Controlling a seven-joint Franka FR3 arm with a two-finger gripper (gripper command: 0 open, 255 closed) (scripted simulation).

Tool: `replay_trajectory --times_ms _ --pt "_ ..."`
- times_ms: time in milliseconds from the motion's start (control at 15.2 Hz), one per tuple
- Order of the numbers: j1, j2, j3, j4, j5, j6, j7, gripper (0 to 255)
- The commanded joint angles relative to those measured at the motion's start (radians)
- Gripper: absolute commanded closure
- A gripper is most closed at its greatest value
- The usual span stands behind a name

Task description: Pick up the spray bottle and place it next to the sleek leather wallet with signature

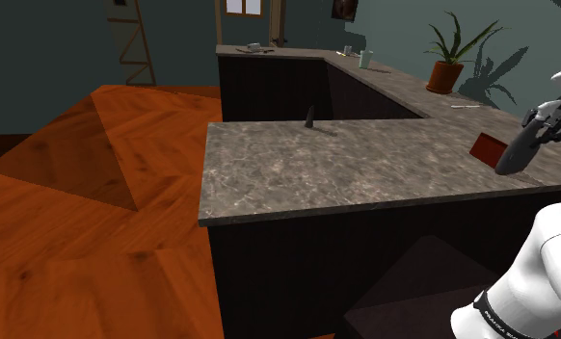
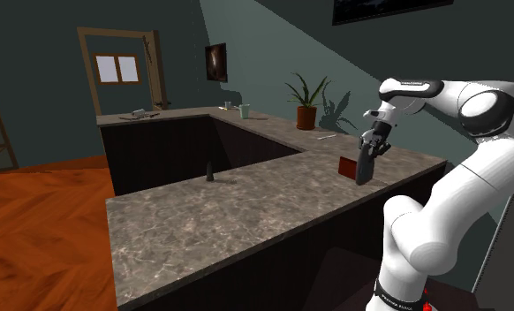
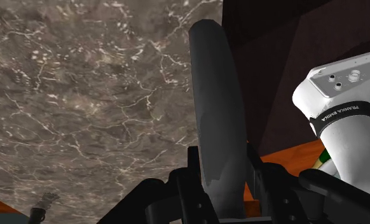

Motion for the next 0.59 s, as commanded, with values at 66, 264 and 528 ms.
replay_trajectory --times_ms 66,264,528 --pt "-0.001 -0.006 -0.013 -0.034 -0.010 0.034 -0.007 255" --pt "0.000 -0.012 -0.028 -0.068 -0.021 0.068 -0.014 255" --pt "0.003 -0.017 -0.047 -0.099 -0.032 0.103 -0.021 255"
